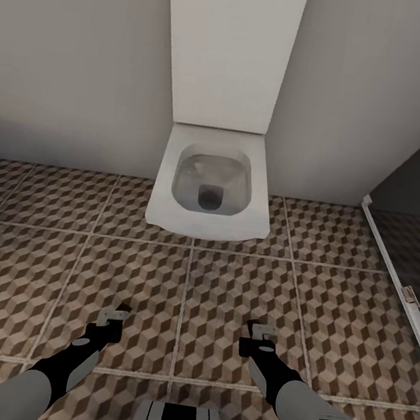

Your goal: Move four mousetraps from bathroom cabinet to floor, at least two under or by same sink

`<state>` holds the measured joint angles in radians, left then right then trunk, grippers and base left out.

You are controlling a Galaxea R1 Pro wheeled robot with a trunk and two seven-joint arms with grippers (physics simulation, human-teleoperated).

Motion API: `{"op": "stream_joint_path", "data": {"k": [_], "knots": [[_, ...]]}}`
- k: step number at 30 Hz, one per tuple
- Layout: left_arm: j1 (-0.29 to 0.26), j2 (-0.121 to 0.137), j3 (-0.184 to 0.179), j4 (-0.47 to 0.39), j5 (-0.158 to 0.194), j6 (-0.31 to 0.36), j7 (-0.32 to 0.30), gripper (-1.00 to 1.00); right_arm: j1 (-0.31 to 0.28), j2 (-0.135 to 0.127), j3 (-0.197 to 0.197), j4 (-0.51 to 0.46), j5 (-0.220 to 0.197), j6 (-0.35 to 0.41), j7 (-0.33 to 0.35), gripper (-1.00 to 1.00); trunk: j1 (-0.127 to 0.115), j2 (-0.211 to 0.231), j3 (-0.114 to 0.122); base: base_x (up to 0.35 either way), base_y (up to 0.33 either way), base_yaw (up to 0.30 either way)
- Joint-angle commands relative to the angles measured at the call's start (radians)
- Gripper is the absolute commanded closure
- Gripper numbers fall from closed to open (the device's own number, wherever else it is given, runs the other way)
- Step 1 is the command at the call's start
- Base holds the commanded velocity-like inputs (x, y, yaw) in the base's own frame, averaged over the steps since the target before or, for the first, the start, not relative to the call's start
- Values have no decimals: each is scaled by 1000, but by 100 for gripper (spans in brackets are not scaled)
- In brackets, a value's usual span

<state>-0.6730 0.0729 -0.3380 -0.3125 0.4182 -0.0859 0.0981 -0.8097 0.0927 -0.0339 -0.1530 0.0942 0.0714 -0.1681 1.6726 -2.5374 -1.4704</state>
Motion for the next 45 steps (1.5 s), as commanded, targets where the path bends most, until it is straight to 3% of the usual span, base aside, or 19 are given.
{"op": "stream_joint_path", "data": {"k": [1,13,45], "knots": [[0,1,-9,0,7,-3,6,100,0,1,-4,-2,8,7,-2,100,0,0,-1,0,0,0],[0,1,-9,0,7,-3,5,100,0,0,-3,-2,8,6,-2,100,4,-3,-39,0,0,0],[0,1,-7,0,7,-2,5,100,0,-1,1,-2,16,3,6,100,4,-3,-39,0,0,0]]}}
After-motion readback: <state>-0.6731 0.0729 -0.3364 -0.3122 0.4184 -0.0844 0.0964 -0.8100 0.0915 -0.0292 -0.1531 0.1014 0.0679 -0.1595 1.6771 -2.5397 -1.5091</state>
